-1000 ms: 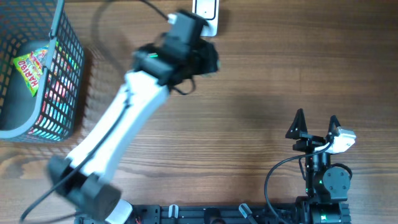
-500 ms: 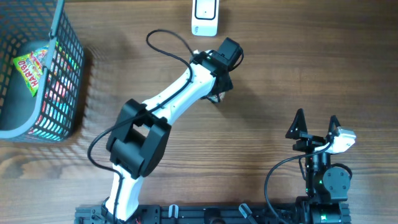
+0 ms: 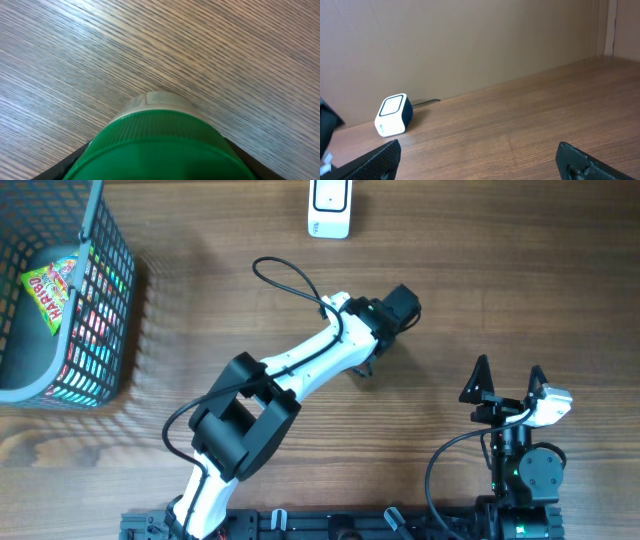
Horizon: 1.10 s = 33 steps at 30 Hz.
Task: Scan the item barcode
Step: 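Carry the jar to the table center and set it down, then reach into the basket and grasp the Haribo gummy bag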
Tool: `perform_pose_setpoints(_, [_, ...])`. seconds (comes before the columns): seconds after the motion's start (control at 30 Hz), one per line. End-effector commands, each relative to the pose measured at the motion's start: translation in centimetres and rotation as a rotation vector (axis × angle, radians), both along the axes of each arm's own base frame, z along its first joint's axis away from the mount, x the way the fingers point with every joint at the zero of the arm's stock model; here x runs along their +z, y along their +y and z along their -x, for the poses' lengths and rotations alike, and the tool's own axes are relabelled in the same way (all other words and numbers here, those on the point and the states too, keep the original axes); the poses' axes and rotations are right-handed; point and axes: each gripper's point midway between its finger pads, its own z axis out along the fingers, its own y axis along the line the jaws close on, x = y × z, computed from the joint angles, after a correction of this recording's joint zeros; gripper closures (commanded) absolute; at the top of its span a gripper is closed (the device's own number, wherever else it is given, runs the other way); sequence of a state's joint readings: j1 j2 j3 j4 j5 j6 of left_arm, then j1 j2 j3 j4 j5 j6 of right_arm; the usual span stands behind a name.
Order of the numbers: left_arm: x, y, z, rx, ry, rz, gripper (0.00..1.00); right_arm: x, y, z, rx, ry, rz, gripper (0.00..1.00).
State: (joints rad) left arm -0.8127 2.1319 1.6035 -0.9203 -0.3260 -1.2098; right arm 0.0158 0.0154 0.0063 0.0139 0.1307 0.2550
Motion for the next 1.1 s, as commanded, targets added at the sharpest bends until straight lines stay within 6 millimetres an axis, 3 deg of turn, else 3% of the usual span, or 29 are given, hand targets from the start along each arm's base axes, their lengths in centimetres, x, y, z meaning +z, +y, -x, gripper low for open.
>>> perform_pose_setpoints(0.0, [-0.2,2.4,-0.1,0.031,-0.039,-0.105,0.00,0.1,0.2,0.0,0.016,-0.005,0.016,0.00])
perform_pose_setpoints(0.1, [2.3,2.5,-1.2,-0.053,-0.093,-0.129,0.00,0.1,0.2,0.0,0.016,-0.005,0.016,0.00])
perform_pose_setpoints(0.17, [5.6,1.9,-2.1,-0.124,-0.145,-0.117,0.00,0.1,0.2,0.0,0.016,-0.005,0.016,0.00])
perform_pose_setpoints(0.23, [10.7,1.8,-2.8,-0.166,-0.220,-0.107,0.00,0.1,0.2,0.0,0.016,-0.005,0.016,0.00])
perform_pose_setpoints(0.3, [17.3,3.2,-3.3,-0.161,-0.333,-0.118,0.00,0.1,0.2,0.0,0.016,-0.005,0.016,0.00])
perform_pose_setpoints(0.4, [27.6,8.1,-3.9,-0.093,-0.526,-0.161,0.00,0.1,0.2,0.0,0.016,-0.005,0.016,0.00])
perform_pose_setpoints(0.43, [29.7,9.5,-4.0,-0.074,-0.560,-0.161,0.00,0.1,0.2,0.0,0.016,-0.004,0.016,0.00])
perform_pose_setpoints(0.47, [33.0,12.4,-4.1,-0.036,-0.609,-0.150,0.00,0.1,0.2,0.0,0.016,-0.005,0.016,0.00])
perform_pose_setpoints(0.53, [36.3,17.2,-4.0,0.057,-0.652,-0.128,0.00,0.1,0.2,0.0,0.016,-0.005,0.016,0.00])
perform_pose_setpoints(0.6, [38.2,23.9,-3.6,0.209,-0.666,-0.092,0.00,0.1,0.2,0.0,0.016,-0.005,0.016,0.00])
perform_pose_setpoints(0.7, [37.1,32.8,-3.0,0.440,-0.609,0.000,0.00,0.1,0.2,0.0,0.016,-0.005,0.016,0.00])
perform_pose_setpoints(0.77, [34.8,37.3,-2.9,0.577,-0.543,0.089,0.00,0.1,0.2,0.0,0.016,-0.005,0.016,0.00])
perform_pose_setpoints(0.8, [32.5,40.7,-3.0,0.687,-0.496,0.161,0.00,0.1,0.2,0.0,0.016,-0.005,0.017,0.00])
perform_pose_setpoints(0.93, [25.7,46.5,-4.1,0.832,-0.363,0.256,0.00,0.1,0.2,0.0,0.016,-0.005,0.016,0.00])
perform_pose_setpoints(1.07, [19.4,49.7,-6.0,0.895,-0.258,0.249,0.00,0.1,0.2,0.0,0.016,-0.004,0.016,0.00])
